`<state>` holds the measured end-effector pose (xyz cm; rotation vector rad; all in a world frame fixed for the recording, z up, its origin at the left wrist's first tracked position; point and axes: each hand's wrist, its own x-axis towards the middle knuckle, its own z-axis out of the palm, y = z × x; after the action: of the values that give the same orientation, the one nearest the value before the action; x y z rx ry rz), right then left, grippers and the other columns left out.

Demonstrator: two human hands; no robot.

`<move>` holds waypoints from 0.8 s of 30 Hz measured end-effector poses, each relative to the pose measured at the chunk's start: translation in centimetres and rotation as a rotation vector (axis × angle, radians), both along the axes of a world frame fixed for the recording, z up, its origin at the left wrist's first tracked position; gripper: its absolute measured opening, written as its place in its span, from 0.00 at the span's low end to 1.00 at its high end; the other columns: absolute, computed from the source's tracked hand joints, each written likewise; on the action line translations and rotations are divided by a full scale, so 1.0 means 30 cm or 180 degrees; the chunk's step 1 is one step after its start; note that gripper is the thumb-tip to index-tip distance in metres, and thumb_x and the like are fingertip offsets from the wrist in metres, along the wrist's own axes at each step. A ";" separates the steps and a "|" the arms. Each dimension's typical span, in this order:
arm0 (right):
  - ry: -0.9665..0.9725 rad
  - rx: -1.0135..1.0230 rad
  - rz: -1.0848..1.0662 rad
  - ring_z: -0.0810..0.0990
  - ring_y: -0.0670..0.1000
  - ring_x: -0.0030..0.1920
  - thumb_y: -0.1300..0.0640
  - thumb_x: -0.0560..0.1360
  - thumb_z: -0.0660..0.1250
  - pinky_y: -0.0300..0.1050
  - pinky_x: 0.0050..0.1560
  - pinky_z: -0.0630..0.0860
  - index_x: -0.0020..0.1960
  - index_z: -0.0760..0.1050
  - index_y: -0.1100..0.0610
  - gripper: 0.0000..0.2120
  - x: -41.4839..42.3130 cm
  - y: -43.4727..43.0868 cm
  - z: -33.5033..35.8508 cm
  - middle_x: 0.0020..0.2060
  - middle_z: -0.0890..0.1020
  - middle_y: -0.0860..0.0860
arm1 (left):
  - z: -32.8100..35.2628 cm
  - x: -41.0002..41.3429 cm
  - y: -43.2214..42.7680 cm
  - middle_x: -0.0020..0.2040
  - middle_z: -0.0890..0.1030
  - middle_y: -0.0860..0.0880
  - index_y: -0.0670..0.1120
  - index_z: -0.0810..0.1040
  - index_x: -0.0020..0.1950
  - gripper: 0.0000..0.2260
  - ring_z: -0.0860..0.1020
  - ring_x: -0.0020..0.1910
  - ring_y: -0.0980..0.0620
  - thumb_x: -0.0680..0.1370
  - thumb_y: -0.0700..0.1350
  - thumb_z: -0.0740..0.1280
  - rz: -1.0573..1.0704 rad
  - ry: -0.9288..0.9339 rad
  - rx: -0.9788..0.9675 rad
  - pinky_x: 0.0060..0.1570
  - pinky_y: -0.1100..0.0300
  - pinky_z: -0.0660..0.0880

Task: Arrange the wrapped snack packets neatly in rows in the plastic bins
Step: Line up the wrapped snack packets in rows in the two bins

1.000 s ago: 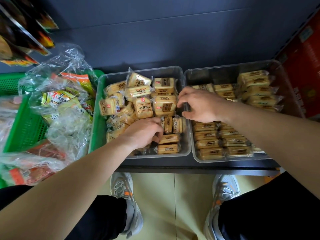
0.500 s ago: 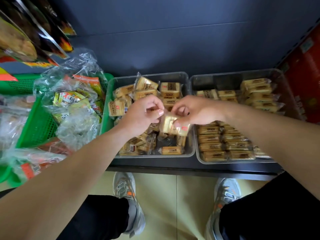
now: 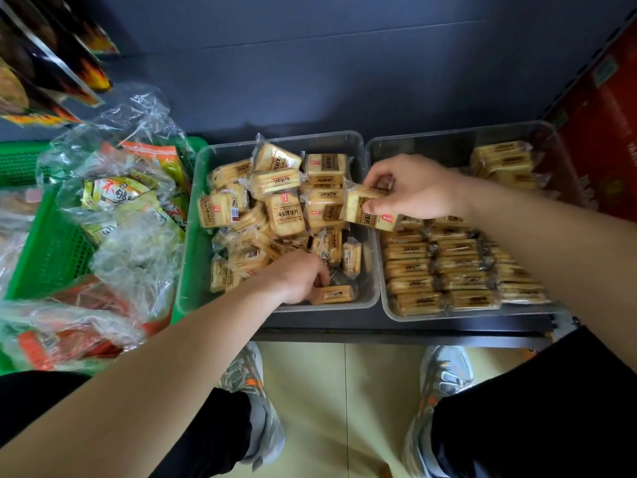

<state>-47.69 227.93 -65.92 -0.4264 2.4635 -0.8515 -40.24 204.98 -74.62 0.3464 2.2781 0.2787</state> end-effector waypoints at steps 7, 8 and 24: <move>0.0032 0.0012 0.0009 0.79 0.43 0.51 0.49 0.75 0.74 0.37 0.45 0.73 0.58 0.80 0.49 0.12 -0.002 -0.001 0.002 0.51 0.81 0.43 | 0.022 -0.015 0.006 0.53 0.83 0.53 0.49 0.84 0.55 0.11 0.80 0.48 0.57 0.74 0.39 0.76 0.0515 -0.0133 0.0328 0.47 0.66 0.76; 0.0050 0.0030 0.0024 0.79 0.44 0.52 0.49 0.75 0.74 0.38 0.45 0.72 0.58 0.80 0.49 0.13 -0.001 -0.002 0.004 0.51 0.81 0.43 | 0.046 -0.018 0.001 0.54 0.83 0.54 0.49 0.84 0.56 0.12 0.79 0.47 0.60 0.75 0.37 0.75 0.0557 -0.0152 0.0399 0.44 0.70 0.73; -0.0214 -0.0435 -0.0256 0.85 0.54 0.48 0.47 0.81 0.67 0.62 0.51 0.83 0.62 0.79 0.50 0.12 0.154 -0.058 0.136 0.47 0.85 0.50 | 0.551 0.013 -0.191 0.53 0.84 0.43 0.38 0.81 0.54 0.10 0.76 0.45 0.51 0.78 0.28 0.64 0.2922 -0.0178 0.2275 0.44 0.62 0.79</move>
<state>-43.07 226.17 -61.83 -0.3422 2.3830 -1.0543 -39.85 199.26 -58.10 -0.3898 2.0643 1.5477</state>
